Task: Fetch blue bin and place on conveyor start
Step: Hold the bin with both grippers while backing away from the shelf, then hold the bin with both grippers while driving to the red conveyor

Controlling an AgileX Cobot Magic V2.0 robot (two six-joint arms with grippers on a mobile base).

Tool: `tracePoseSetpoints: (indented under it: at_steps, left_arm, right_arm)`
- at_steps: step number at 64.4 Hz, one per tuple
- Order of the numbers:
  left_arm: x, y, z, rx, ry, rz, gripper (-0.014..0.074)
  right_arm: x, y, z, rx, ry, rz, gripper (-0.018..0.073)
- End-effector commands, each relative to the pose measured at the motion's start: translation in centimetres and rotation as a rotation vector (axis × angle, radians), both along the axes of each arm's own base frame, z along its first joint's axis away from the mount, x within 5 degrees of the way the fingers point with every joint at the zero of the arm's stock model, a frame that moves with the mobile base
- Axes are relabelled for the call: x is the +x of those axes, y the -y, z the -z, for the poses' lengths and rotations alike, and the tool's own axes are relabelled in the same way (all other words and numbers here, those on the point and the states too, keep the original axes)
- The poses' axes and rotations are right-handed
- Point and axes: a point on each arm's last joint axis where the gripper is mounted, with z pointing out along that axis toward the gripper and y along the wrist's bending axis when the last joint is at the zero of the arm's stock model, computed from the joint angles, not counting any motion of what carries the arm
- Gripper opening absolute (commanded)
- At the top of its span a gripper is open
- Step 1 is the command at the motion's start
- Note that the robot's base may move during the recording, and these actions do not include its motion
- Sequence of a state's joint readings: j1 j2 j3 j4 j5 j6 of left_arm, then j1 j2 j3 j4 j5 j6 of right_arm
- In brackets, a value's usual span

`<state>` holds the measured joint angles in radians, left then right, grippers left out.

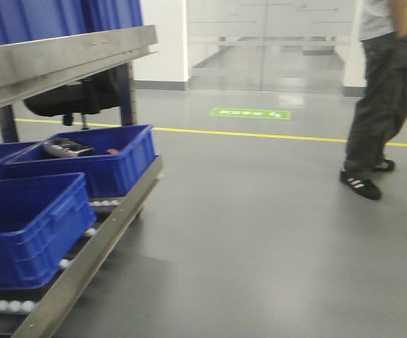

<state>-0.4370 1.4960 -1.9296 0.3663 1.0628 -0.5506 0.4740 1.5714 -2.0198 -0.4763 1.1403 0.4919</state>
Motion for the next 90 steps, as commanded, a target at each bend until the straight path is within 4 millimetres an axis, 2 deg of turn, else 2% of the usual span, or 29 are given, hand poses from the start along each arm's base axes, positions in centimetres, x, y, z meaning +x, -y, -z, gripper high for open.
tracePoseSetpoints:
  at_steps: [1,90]
  left_arm:
    - [-0.52,0.02,-1.08,-0.018,0.062,0.015,-0.0111]
    - [-0.52,0.02,-1.08,-0.018,0.062,0.015,-0.0111]
  right_arm:
    - [-0.38,0.62,-0.93,-0.033,0.05,0.02,-0.0158]
    - [-0.38,0.62,-0.93,-0.033,0.05,0.02,-0.0158]
